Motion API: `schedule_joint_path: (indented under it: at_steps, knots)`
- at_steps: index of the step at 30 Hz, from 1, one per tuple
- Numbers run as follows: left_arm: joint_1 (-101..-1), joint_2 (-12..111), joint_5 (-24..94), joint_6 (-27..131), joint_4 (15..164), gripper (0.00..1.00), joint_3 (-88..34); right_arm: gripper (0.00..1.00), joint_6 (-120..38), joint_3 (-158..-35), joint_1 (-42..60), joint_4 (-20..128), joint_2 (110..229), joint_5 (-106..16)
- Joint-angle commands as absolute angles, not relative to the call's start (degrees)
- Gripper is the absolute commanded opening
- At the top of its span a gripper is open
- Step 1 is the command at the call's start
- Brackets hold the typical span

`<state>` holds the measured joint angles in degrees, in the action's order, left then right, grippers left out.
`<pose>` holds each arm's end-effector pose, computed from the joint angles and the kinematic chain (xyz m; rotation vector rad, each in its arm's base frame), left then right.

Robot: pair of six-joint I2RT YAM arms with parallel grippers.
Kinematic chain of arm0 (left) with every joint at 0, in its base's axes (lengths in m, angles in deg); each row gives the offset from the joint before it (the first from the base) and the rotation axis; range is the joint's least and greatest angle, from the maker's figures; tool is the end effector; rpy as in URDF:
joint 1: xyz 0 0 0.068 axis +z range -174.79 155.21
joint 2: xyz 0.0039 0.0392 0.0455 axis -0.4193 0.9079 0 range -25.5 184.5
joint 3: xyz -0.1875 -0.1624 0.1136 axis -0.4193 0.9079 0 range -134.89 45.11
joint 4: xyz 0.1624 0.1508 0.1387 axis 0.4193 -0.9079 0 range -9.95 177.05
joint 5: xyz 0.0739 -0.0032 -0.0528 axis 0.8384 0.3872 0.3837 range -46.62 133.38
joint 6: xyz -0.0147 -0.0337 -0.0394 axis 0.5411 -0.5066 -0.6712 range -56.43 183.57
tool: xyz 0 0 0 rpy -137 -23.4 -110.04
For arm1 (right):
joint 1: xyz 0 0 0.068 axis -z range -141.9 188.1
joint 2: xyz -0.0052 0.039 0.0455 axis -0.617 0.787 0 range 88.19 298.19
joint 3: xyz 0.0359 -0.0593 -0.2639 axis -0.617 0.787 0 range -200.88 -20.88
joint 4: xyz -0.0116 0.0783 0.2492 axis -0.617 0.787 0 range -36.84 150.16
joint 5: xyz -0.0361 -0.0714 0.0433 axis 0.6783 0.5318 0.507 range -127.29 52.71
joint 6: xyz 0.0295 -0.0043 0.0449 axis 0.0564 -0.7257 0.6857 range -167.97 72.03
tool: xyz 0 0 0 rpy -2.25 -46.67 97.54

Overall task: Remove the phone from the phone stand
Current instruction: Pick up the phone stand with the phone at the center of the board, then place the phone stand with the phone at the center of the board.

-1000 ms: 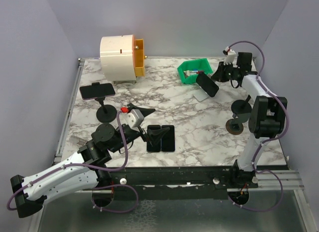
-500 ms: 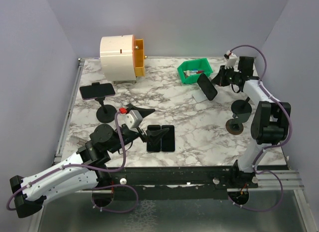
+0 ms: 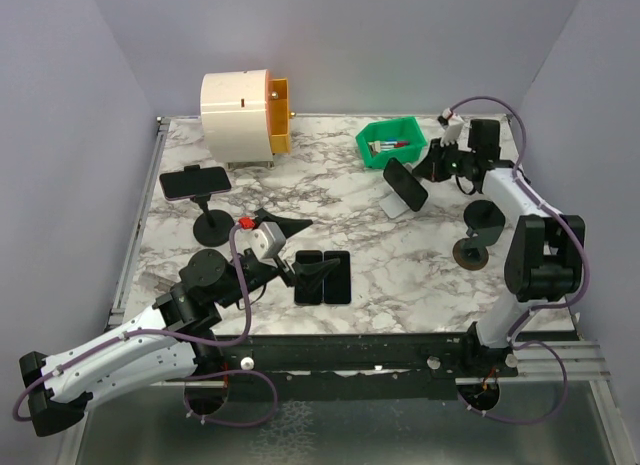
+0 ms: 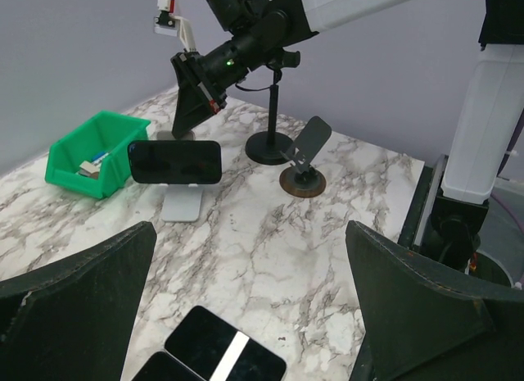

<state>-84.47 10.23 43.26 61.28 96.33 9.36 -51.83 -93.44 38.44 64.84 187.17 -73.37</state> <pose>0.0801 -0.1370 0.3453 0.7070 1.2878 -0.8916 0.3883 0.0185 0.2555 -0.4040 2.1258 0.6573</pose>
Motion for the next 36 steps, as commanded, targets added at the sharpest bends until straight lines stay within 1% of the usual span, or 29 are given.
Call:
schedule_joint_path:
  at_steps: [1, 17, 27, 31, 36]
  knots:
    - [-84.8, 9.8, 42.1, 61.6, 96.5, 0.99, 9.7, 0.0, -50.3, -93.5, 35.8, 62.6, 184.8, -78.5]
    - [-84.8, 10.8, 42.2, 61.7, 96.4, 0.99, 9.8, 0.0, -48.1, -91.8, 28.0, 58.9, 184.1, -81.2]
    - [-84.8, 10.9, 42.7, 62.1, 96.4, 0.99, 9.9, 0.0, -48.1, -96.4, 21.4, 58.6, 187.6, -82.3]
    - [-84.8, 11.2, 42.9, 62.4, 96.2, 0.99, 9.9, 0.0, -45.0, -98.4, 19.7, 56.8, 189.0, -82.1]
    - [-84.8, 11.1, 43.0, 62.7, 96.0, 0.99, 9.9, 0.0, -46.1, -102.0, 17.9, 58.9, 192.1, -80.5]
